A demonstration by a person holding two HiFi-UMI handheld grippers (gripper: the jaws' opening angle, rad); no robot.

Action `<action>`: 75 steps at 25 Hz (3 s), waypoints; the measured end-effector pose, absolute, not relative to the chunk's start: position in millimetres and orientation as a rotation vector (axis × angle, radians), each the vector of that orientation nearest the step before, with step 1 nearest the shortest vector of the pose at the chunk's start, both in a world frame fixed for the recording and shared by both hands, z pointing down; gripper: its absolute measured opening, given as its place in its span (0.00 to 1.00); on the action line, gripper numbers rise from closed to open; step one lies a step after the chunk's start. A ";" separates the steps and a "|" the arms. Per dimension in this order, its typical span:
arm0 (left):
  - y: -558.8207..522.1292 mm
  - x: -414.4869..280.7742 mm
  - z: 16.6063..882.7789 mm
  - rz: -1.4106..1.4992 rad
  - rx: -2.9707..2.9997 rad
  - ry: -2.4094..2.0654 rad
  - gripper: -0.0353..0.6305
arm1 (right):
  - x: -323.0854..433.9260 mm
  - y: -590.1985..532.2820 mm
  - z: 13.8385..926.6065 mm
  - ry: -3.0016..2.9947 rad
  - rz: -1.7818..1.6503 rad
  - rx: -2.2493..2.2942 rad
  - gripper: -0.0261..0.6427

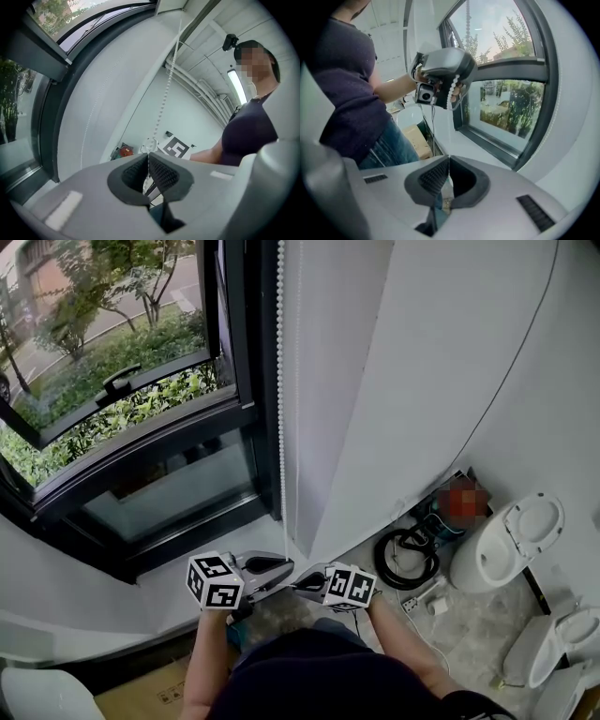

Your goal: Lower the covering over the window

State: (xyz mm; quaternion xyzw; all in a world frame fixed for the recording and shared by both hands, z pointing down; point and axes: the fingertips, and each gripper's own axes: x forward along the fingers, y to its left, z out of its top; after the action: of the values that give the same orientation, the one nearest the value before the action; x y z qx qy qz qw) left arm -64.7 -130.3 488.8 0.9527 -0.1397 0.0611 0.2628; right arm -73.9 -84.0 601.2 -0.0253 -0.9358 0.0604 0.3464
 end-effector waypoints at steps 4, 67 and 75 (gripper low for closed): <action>-130.8 -60.5 489.8 0.161 2.572 -0.363 0.07 | -72.4 -94.4 592.7 -2.462 0.157 -0.003 0.06; -93.0 -14.0 528.6 -0.201 2.499 -0.495 0.08 | -57.7 -120.6 433.0 -2.940 0.342 -0.061 0.06; -100.8 -40.2 530.3 -0.221 2.463 -0.708 0.30 | -43.8 -119.1 429.9 -2.998 0.328 -0.083 0.06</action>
State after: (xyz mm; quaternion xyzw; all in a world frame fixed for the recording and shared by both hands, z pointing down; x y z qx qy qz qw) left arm -40.2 -100.8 530.3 0.9191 -0.2640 -0.0824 0.2807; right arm -43.8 -119.1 429.9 -0.0276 -0.9917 0.1085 0.0625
